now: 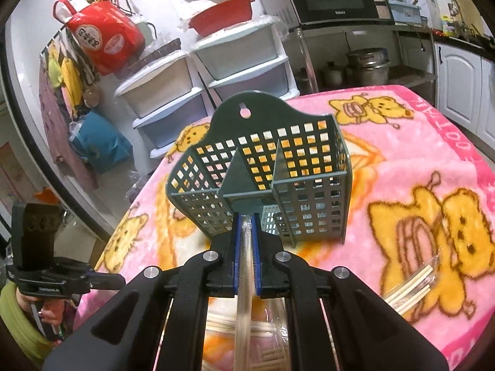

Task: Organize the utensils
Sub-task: 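Lift the chopsticks upright with the right tool above the green caddy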

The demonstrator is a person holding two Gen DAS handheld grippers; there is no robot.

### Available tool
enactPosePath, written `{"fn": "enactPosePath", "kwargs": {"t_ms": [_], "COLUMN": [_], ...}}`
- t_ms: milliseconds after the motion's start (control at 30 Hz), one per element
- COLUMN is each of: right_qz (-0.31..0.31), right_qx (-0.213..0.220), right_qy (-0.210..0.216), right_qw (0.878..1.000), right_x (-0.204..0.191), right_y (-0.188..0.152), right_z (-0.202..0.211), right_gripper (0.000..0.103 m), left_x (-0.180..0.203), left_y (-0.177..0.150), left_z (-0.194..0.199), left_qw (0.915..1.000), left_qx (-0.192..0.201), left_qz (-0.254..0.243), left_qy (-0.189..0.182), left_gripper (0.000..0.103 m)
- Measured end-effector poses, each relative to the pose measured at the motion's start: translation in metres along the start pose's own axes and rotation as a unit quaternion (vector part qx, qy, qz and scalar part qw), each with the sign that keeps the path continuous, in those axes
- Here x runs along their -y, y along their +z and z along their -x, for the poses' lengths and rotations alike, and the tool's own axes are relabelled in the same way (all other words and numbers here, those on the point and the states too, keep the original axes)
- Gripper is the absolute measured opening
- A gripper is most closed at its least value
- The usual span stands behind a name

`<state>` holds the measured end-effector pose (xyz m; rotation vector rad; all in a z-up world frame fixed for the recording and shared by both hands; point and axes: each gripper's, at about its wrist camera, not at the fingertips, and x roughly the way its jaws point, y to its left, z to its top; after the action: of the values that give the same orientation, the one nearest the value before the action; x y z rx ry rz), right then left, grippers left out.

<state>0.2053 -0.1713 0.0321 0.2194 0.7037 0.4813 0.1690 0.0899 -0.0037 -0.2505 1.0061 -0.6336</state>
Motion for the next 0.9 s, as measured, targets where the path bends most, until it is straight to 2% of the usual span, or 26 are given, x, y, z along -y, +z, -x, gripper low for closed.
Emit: {"fn": "enactPosePath", "kwargs": {"t_ms": [267,433,900], "right_qz": [0.015,0.023,0.035], "right_qx": [0.027,0.051,0.120], "right_qy": [0.009,0.018,0.017], "right_qw": [0.999,0.998,0.992], "right_x": [-0.010,-0.014,-0.007], "right_y": [0.014,0.026,0.066], "right_z": [0.021,0.038,0.085], "right_gripper": [0.006,0.006,0.006], "left_x": [0.033,0.060,0.119], "left_y": [0.019,0.033,0.080], "left_z": [0.022,0.024,0.033], "left_qw": [0.9980,0.9948,0.9843], "left_qx": [0.055,0.084,0.133], "left_qz": [-0.031,-0.052,-0.102], "left_qy": [-0.004,-0.025,-0.055], "left_gripper": [0.000,0.000,0.000]}}
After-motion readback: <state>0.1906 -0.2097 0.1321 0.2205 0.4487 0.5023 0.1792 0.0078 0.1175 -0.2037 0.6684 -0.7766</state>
